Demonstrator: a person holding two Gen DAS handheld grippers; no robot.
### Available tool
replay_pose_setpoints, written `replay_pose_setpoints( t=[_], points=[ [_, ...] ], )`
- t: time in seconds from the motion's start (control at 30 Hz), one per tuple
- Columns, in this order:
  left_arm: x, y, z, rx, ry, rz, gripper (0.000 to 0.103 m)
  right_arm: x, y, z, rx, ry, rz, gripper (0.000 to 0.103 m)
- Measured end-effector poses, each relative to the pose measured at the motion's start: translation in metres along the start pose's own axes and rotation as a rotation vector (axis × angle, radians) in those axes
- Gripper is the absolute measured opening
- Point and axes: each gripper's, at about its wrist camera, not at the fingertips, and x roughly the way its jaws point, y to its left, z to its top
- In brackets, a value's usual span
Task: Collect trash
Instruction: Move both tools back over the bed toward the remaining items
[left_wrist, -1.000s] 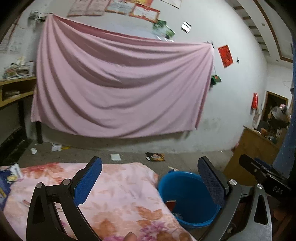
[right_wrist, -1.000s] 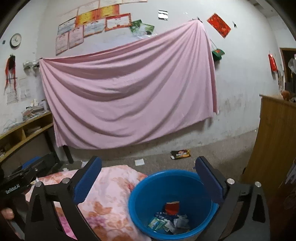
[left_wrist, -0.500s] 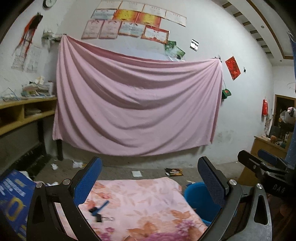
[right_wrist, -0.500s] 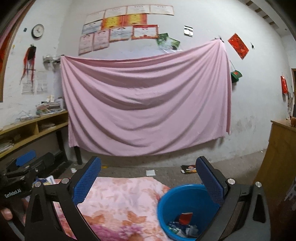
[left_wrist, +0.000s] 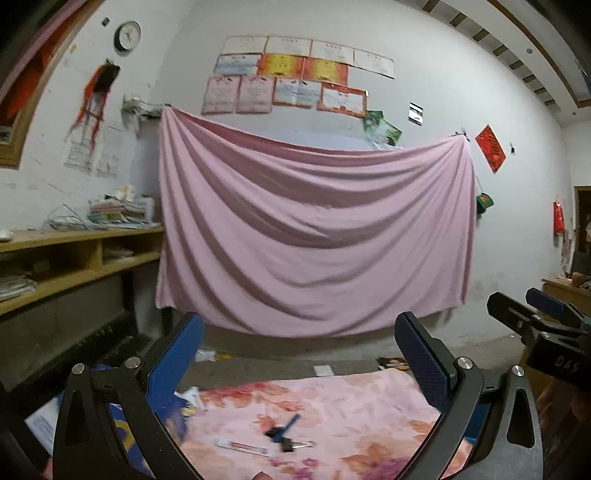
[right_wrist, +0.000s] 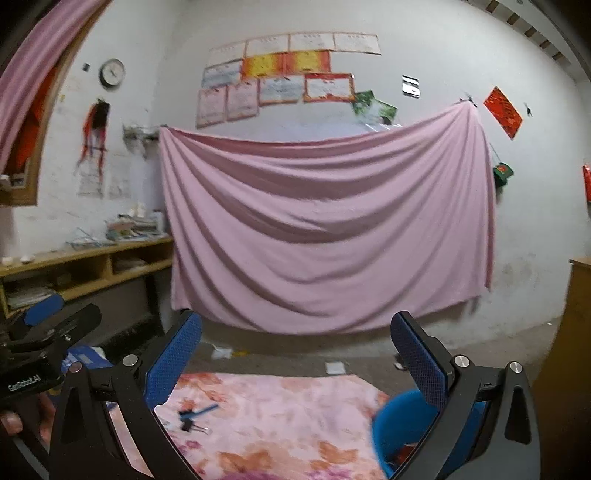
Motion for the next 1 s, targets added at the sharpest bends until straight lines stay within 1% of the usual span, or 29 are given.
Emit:
replay_pose_setpoints(
  t=[0.07, 0.2, 0.27, 0.37, 0.5, 0.73, 0.83, 0.93, 1.0],
  points=[
    [-0.005, 0.008, -0.005, -0.004, -0.013, 0.019, 0.101, 0.001, 0.008, -0.007, 0.003, -0.028, 0.033, 0.103],
    [-0.008, 0.022, -0.020, -0.012, -0.017, 0.056, 0.101, 0.008, 0.016, -0.017, 0.002, -0.041, 0.076, 0.103],
    [-0.007, 0.026, -0.028, -0.008, -0.009, 0.069, 0.101, 0.013, 0.018, -0.024, 0.006, -0.035, 0.100, 0.103],
    [-0.003, 0.027, -0.042, 0.013, 0.027, 0.077, 0.101, 0.024, 0.021, -0.034, -0.003, -0.009, 0.118, 0.103],
    [0.010, 0.026, -0.065, 0.025, 0.116, 0.056, 0.101, 0.042, 0.020, -0.050, -0.016, 0.062, 0.153, 0.103],
    [0.037, 0.020, -0.088, 0.033, 0.250, 0.021, 0.101, 0.070, 0.013, -0.069, -0.022, 0.196, 0.211, 0.103],
    [0.052, 0.020, -0.098, 0.027, 0.316, 0.037, 0.101, 0.082, 0.012, -0.075, -0.028, 0.256, 0.237, 0.102],
    [0.065, 0.025, -0.109, -0.012, 0.378, 0.046, 0.100, 0.095, 0.012, -0.083, -0.037, 0.323, 0.270, 0.097],
    [0.074, 0.027, -0.116, -0.031, 0.421, 0.061, 0.098, 0.102, 0.012, -0.089, -0.041, 0.365, 0.288, 0.094]
  ],
)
